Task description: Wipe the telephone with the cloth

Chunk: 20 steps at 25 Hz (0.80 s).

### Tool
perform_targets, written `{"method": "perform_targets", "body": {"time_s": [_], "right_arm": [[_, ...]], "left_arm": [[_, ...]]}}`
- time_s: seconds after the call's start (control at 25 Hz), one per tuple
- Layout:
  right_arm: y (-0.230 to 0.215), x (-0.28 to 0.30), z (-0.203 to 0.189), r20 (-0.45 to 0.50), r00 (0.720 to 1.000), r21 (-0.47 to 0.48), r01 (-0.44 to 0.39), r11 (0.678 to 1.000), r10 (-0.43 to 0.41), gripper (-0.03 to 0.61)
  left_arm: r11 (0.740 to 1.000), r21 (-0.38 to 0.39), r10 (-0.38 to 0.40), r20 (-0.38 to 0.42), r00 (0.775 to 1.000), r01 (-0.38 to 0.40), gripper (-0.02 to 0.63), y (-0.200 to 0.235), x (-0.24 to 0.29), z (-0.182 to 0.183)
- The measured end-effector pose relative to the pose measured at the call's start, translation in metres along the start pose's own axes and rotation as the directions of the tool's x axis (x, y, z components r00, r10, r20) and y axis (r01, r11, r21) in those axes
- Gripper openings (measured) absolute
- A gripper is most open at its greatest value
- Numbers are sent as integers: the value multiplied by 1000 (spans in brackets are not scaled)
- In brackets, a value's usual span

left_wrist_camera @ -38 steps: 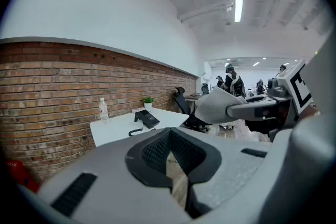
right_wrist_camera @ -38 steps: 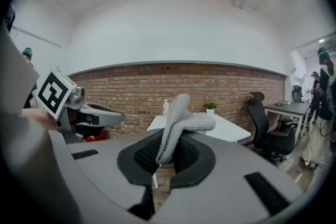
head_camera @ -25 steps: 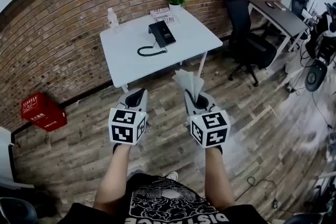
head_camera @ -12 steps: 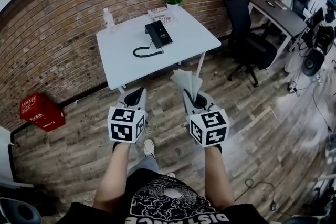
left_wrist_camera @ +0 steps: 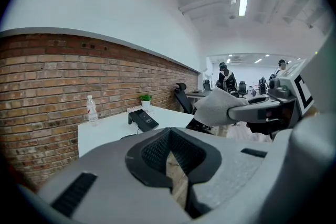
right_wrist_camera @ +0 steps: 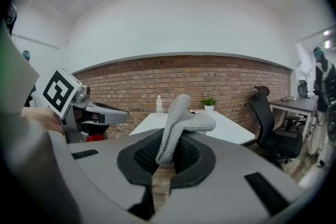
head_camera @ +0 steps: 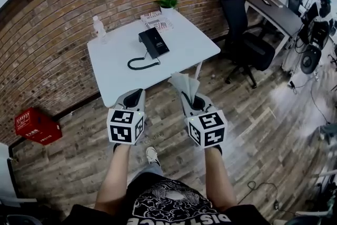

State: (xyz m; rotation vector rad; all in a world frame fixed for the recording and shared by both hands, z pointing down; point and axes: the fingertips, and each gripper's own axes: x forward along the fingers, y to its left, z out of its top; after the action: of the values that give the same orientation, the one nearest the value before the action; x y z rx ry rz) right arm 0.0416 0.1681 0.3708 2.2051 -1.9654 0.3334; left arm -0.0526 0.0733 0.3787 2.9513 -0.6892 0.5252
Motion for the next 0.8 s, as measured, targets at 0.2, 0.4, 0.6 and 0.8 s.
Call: {"method": "perform_targets", "body": {"time_s": [0.2,0.4,0.6,0.8], "right_arm": [[-10,59,15,-29,1000,3,13,1000,-13,11],[-13,122,30,-62,998,-5,20,1000,-20,11],[-8,172,43,-88,996,-18,16,1000,-17,11],[-3,205,49,-117,993,-58,5,998,-12,11]], "left_arm": [[1000,-4,-26,-9,1000,26,6,47,44,14],[999,-21,-49,-14,999,49,6,96,84,23],[997,-46,-62,-21,998,61,6,139,113,24],[995,-81,-66,-5,998,65,6,168,129,23]]}}
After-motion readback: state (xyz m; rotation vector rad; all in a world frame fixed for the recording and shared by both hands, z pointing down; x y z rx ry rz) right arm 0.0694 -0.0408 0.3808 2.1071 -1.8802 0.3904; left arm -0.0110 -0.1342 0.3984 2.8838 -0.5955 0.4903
